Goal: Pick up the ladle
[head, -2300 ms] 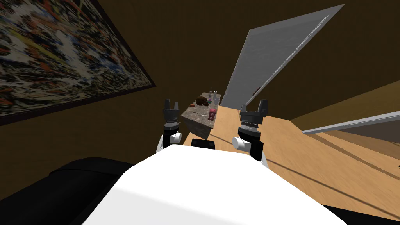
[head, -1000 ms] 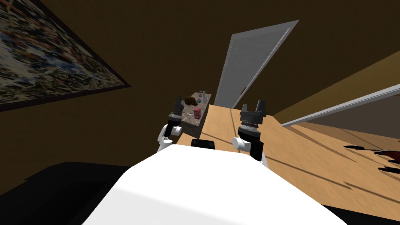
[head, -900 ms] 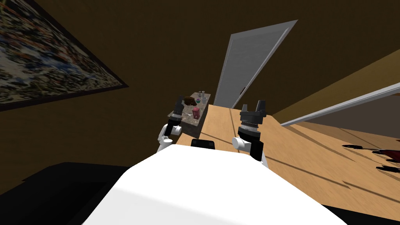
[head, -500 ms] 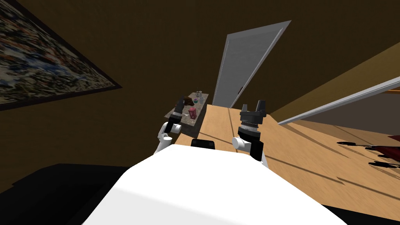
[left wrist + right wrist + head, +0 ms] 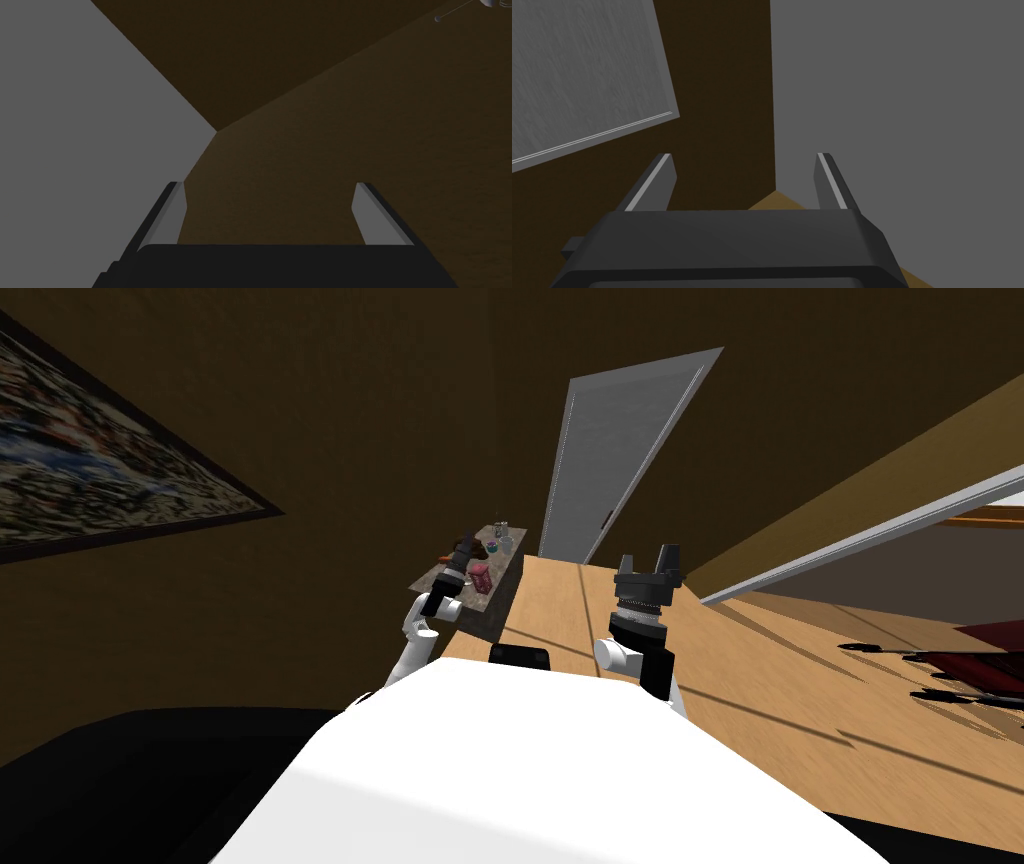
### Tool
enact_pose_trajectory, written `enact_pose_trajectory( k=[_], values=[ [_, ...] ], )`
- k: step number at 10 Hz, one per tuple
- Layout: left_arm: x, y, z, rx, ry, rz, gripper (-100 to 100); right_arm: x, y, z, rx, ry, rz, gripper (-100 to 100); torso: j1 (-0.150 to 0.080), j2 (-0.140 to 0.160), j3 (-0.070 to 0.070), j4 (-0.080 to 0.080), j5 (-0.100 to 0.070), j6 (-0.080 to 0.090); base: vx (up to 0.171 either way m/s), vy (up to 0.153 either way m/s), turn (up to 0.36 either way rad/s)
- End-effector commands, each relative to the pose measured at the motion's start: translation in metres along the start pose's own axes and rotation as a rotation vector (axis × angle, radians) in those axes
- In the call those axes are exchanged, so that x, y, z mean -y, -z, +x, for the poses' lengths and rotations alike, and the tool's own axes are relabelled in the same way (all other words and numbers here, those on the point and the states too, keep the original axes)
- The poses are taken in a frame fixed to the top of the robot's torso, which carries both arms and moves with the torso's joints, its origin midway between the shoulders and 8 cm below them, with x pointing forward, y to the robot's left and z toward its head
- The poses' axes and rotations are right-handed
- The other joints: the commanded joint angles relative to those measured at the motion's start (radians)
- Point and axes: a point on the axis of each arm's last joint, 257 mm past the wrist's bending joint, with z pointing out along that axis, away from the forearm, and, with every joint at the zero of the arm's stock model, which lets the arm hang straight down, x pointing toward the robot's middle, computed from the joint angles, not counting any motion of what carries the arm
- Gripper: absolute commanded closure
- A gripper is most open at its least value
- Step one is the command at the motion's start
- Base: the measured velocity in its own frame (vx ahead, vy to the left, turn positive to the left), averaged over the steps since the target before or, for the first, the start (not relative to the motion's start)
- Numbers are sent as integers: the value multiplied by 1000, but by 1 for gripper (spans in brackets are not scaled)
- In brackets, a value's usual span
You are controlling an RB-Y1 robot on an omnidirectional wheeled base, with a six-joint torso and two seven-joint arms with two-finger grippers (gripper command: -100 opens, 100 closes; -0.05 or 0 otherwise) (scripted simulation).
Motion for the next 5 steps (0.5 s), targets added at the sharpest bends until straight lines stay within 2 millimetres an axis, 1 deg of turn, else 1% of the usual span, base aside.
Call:
enact_pose_trajectory(
  k=[1,2,3,4,5],
  values=[
    [-9,0,2,-10,-9,-33,-100,0,0,0,0,0,0,0,0,0,0,0,0,0,26,-56,6],
    [-19,-8,-3,-20,-68,-59,-100,0,0,0,0,0,0,0,4,0,0,0,1,0,23,-85,-29],
    [-26,-7,-1,-27,-68,-85,-100,0,0,0,0,0,0,0,3,1,0,0,1,0,23,-90,-36],
    [-36,-14,-8,-33,-126,-109,-100,0,0,0,0,0,0,0,3,1,0,0,1,0,53,-124,-70],
    [-43,-13,-6,-42,-126,-137,-100,0,0,0,0,0,0,0,1,-1,0,0,0,0,43,-113,-18]
  ],
)
